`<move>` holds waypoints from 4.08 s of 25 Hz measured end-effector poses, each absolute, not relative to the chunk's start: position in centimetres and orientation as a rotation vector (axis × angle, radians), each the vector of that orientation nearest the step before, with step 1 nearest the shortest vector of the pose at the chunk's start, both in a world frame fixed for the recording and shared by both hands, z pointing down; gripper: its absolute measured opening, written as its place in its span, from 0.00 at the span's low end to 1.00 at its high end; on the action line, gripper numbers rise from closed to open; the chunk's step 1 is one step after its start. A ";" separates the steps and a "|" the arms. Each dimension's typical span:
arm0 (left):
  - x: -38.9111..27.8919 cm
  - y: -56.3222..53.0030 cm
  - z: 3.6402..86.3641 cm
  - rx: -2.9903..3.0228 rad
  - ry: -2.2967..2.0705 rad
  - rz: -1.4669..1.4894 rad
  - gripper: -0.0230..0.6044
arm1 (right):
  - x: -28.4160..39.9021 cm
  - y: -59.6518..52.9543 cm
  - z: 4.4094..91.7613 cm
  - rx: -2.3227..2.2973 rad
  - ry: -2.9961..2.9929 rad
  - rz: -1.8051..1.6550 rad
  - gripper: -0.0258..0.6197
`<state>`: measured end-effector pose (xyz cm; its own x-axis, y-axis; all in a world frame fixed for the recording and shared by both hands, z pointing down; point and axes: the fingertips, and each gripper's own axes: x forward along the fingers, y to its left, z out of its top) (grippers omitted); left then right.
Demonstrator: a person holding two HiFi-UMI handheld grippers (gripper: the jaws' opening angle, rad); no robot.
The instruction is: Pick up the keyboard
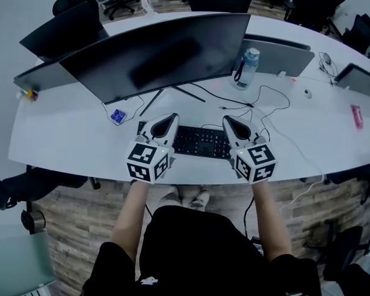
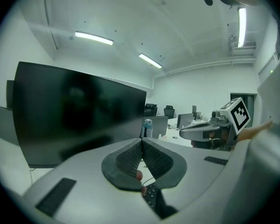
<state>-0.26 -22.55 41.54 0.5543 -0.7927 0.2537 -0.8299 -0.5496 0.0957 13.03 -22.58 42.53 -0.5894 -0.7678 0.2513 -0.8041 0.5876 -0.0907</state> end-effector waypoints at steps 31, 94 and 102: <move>-2.9 -30.0 46.8 2.592 -1.085 0.327 0.04 | 10.1 -28.2 57.7 1.141 -2.131 0.405 0.17; -0.6 -28.6 53.1 2.648 -0.740 0.559 0.13 | 6.9 -27.2 62.1 0.720 -1.926 0.144 0.05; 0.4 -25.8 55.5 2.743 -0.600 0.840 0.40 | 6.2 -26.1 59.1 0.761 -1.971 0.065 0.05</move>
<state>0.40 -25.83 55.51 0.7545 -0.3187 0.5737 -0.4388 -0.8950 0.0799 6.25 -26.08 59.10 -0.3205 -0.4828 0.8149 -0.5355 0.8020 0.2646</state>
